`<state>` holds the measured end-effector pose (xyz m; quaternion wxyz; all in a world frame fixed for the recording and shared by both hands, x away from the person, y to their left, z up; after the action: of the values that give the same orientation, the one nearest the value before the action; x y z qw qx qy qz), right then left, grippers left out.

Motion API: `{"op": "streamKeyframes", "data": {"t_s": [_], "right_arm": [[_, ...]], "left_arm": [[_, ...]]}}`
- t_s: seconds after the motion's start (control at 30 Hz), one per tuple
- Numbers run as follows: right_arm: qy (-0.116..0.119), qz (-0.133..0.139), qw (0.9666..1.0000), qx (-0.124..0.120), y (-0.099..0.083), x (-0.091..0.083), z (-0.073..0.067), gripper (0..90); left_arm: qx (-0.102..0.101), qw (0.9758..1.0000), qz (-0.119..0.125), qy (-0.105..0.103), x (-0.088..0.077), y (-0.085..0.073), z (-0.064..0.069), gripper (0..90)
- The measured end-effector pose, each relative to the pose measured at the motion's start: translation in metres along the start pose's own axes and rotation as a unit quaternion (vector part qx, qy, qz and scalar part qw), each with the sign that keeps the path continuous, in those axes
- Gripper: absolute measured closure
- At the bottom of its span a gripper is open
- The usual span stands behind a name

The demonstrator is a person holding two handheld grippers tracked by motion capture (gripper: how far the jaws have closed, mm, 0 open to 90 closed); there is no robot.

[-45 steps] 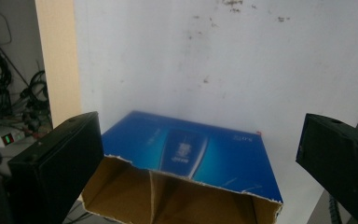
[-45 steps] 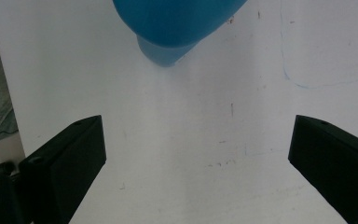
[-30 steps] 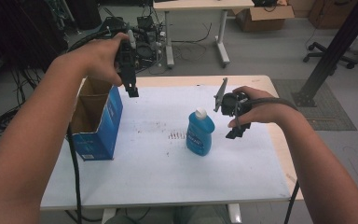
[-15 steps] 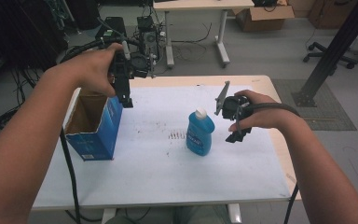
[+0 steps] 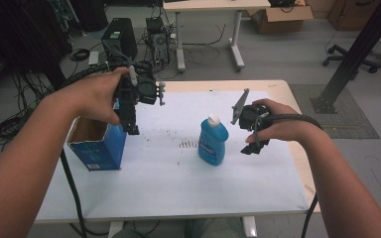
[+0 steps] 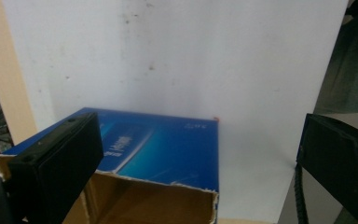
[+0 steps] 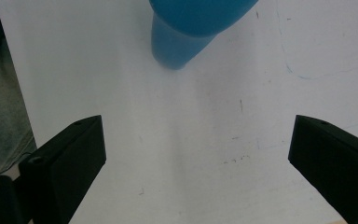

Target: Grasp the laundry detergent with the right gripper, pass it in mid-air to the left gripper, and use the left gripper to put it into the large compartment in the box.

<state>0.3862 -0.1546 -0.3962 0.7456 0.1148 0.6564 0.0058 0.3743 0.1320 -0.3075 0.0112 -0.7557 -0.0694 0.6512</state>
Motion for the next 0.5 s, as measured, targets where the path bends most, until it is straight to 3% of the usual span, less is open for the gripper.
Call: {"op": "streamKeyframes", "data": {"t_s": [0.2,0.5], "right_arm": [[0.001,0.000,1.0000,0.000,0.000,0.002,0.000,4.0],[0.002,0.007,1.0000,0.002,0.002,0.006,-0.002,4.1]], "left_arm": [[0.005,0.9999,0.001,-0.012,0.013,-0.001,0.017,0.5],[0.003,0.9996,-0.005,-0.026,0.026,-0.009,0.028,0.4]]}}
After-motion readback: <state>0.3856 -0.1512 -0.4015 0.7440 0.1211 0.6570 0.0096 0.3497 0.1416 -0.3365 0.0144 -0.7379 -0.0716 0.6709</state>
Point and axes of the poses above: each handheld gripper's, and its own axes: x roughly forward along the jaws, y roughly out of its top, z roughly to its right, the point moved 10 cm from there along x, roughly forward along the jaws, and after that the axes turned 2 degrees about -z, right-handed, at the moved point
